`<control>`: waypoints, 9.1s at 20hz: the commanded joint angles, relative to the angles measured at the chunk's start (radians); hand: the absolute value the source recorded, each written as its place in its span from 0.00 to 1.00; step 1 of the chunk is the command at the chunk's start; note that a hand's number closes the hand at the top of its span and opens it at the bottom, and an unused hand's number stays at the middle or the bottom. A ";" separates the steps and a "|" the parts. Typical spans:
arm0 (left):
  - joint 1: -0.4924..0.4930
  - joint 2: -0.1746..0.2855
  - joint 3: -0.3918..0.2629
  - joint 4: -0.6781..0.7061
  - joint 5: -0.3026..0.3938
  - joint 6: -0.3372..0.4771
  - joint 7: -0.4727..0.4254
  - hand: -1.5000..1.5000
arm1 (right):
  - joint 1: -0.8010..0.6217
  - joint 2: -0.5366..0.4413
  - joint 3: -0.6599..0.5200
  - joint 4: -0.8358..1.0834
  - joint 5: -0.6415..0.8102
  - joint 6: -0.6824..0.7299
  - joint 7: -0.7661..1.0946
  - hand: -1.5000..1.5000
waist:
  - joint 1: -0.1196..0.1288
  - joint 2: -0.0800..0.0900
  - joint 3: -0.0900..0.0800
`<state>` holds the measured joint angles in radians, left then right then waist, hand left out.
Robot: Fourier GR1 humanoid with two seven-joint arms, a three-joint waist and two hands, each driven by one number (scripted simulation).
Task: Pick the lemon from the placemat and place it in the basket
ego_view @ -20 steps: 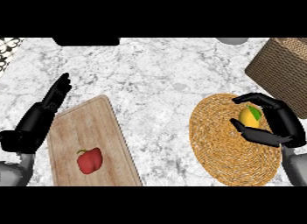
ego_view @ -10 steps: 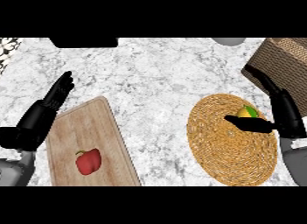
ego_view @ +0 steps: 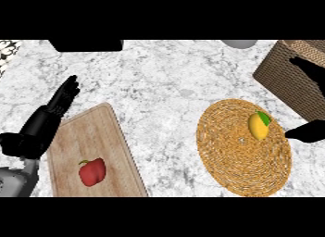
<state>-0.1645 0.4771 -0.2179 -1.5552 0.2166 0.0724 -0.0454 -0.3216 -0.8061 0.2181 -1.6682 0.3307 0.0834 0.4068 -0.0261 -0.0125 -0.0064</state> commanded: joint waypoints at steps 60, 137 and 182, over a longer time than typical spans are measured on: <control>0.029 -0.263 0.218 -0.043 -0.260 -0.226 0.049 0.50 | 0.170 0.423 -0.242 0.095 0.434 0.226 -0.206 0.00 | 0.028 0.012 0.006; -0.025 -0.314 0.302 -0.003 -0.302 -0.299 0.051 0.50 | -0.654 0.708 -0.299 0.448 0.848 -0.396 0.571 1.00 | 0.023 0.011 0.006; -0.037 -0.340 0.279 0.004 -0.334 -0.293 0.035 0.50 | -0.689 0.129 -0.786 1.307 0.555 -1.021 -0.153 1.00 | 0.056 0.027 0.008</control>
<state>-0.2044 0.1482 0.0641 -1.5784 -0.0969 -0.2401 0.0240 -1.0356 -0.6639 -0.5444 -0.3597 0.9105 -0.8495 0.3038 0.0310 0.0138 0.0020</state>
